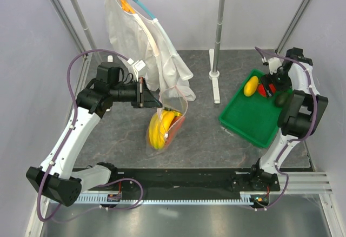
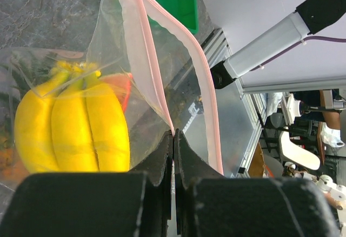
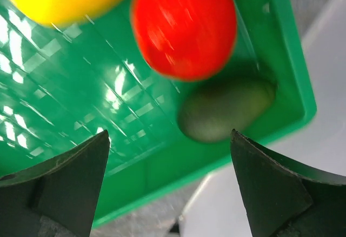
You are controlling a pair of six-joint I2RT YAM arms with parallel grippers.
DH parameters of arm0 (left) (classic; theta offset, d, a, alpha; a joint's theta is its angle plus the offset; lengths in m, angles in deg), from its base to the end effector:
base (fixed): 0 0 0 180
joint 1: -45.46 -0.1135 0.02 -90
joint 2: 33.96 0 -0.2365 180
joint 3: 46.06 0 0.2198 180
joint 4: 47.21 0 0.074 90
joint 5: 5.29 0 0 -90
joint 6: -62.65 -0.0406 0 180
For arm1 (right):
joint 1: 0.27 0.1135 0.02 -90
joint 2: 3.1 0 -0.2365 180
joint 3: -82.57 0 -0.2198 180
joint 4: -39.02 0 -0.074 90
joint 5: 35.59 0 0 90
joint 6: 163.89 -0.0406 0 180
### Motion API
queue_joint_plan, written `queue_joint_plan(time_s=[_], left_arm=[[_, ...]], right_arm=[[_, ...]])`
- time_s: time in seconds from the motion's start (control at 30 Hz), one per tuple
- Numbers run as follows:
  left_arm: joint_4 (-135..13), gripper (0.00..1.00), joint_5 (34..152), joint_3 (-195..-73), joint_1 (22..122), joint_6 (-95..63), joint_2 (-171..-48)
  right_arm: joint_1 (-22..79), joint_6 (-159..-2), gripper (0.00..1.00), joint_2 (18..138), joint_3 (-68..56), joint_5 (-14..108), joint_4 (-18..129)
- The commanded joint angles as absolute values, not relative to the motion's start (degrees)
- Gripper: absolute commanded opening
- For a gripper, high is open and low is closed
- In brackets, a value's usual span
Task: Place the food in the zip-top bag and seal the zipper
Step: Pick up the fake fruit from the bin.
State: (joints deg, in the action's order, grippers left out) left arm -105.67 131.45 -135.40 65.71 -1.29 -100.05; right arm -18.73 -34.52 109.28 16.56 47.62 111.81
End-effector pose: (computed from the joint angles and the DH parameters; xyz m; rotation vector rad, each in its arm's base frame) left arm 0.1861 -0.1002 0.3578 0.3839 2.2415 -1.3339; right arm 0.3493 -0.1115 0.2302 -0.5345 2.7450 -0.0789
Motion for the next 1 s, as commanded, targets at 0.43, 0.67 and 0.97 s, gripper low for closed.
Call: queue_joint_plan(time_s=[0.43, 0.67, 0.97], left_arm=[[-103.7, 0.02, 133.9, -135.1, 65.3, -3.8, -99.2], [-103.7, 0.02, 134.1, -135.6, 65.3, -4.3, -99.3], [-103.8, 0.02, 134.2, -136.0, 65.3, -4.2, -100.0]], right_arm=[[-21.4, -24.0, 0.98, 115.5, 18.8, 62.1, 107.9], [-21.4, -27.0, 0.98, 118.5, 20.3, 61.3, 108.0], [-21.2, -26.6, 0.96, 121.4, 23.8, 54.6, 116.6]])
